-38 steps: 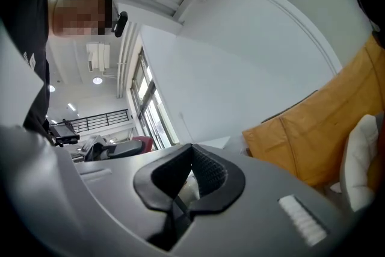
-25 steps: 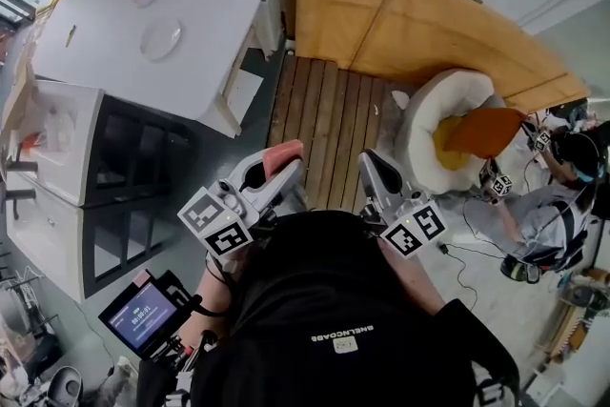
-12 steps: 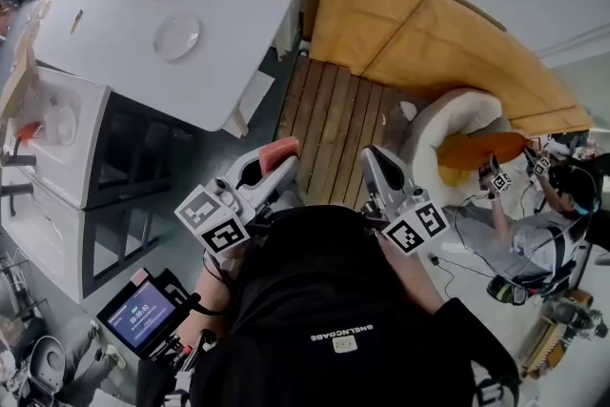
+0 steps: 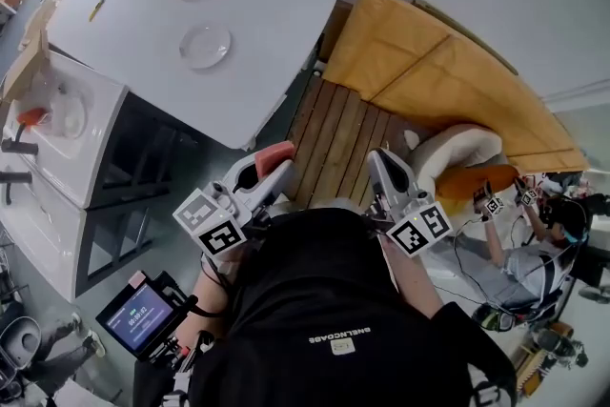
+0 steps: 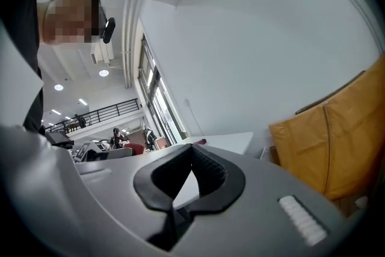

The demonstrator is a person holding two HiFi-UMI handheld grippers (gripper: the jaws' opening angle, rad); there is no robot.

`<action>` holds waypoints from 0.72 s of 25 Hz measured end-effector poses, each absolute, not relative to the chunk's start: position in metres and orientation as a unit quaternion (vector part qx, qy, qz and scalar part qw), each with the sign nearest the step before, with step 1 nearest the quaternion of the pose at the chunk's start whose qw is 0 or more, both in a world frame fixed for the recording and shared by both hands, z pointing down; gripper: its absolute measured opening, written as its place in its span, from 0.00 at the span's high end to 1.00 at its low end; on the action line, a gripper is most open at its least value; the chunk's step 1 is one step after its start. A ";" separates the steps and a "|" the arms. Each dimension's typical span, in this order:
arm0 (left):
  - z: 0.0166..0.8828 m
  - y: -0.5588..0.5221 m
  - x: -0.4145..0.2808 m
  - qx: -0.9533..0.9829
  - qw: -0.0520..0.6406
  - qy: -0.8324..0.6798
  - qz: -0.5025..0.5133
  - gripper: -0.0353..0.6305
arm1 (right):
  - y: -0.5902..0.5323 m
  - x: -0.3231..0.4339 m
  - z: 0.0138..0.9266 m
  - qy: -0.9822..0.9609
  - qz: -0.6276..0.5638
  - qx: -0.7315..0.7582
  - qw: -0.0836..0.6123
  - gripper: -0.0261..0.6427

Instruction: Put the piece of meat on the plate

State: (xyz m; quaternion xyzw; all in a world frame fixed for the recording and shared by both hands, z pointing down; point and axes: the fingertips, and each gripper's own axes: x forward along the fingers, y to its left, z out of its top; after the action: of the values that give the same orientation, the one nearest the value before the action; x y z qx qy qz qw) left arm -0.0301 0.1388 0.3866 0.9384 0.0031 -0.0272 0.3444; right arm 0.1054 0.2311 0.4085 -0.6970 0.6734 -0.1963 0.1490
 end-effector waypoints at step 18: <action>0.401 0.071 -0.060 0.928 0.353 -0.113 -0.050 0.78 | 0.122 0.091 0.407 0.748 -0.216 -0.611 0.144 0.95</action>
State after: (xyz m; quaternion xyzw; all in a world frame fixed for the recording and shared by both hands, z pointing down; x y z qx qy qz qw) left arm -0.0598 0.0707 0.4010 0.9275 -0.1133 -0.0495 0.3528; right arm 0.0914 0.1216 0.4073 -0.6110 0.7479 -0.2161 0.1437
